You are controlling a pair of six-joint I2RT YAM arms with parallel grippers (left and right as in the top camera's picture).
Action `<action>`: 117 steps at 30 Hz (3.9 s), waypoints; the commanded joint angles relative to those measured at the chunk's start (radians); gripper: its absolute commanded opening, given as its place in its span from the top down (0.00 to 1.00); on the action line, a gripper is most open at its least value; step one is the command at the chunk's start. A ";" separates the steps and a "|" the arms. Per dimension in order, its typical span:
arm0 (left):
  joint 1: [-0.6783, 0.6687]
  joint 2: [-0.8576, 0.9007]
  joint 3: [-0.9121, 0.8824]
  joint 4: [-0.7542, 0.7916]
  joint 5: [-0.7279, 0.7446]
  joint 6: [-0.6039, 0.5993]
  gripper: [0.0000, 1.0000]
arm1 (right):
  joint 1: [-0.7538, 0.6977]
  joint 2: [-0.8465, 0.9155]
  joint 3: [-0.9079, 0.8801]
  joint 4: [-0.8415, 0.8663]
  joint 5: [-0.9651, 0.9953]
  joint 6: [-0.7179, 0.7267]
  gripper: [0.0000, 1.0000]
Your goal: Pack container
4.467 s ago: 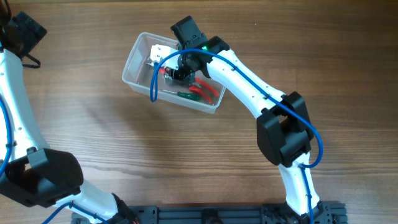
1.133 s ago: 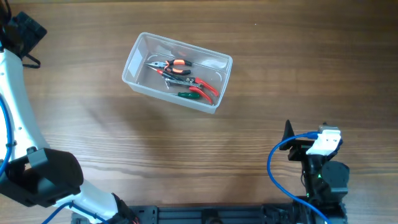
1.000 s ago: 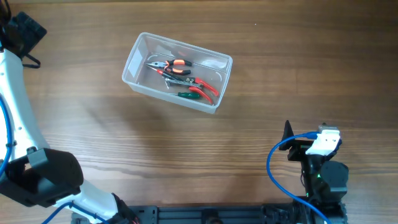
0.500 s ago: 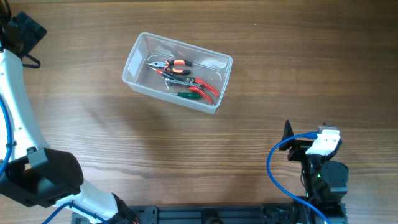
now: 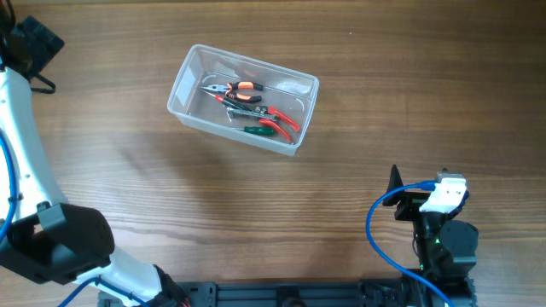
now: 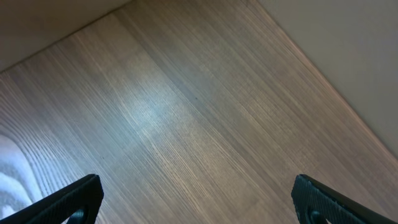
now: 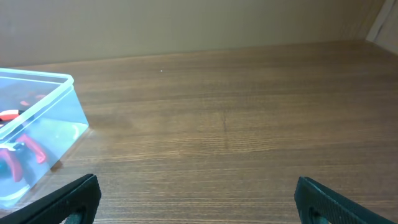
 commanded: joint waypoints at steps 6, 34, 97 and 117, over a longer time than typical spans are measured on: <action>-0.016 -0.390 0.009 -0.043 -0.054 0.009 0.00 | -0.004 -0.010 -0.003 0.009 -0.008 0.018 0.00; -0.182 -1.419 -1.327 0.611 0.059 -0.241 0.00 | -0.004 -0.010 -0.003 0.008 -0.008 0.018 0.00; -0.392 -1.802 -1.845 0.722 0.059 -0.284 0.00 | -0.004 -0.010 -0.003 0.009 -0.008 0.017 0.00; -0.392 -1.802 -1.845 0.722 0.059 -0.284 0.00 | -0.004 -0.010 -0.003 0.009 -0.008 0.018 0.00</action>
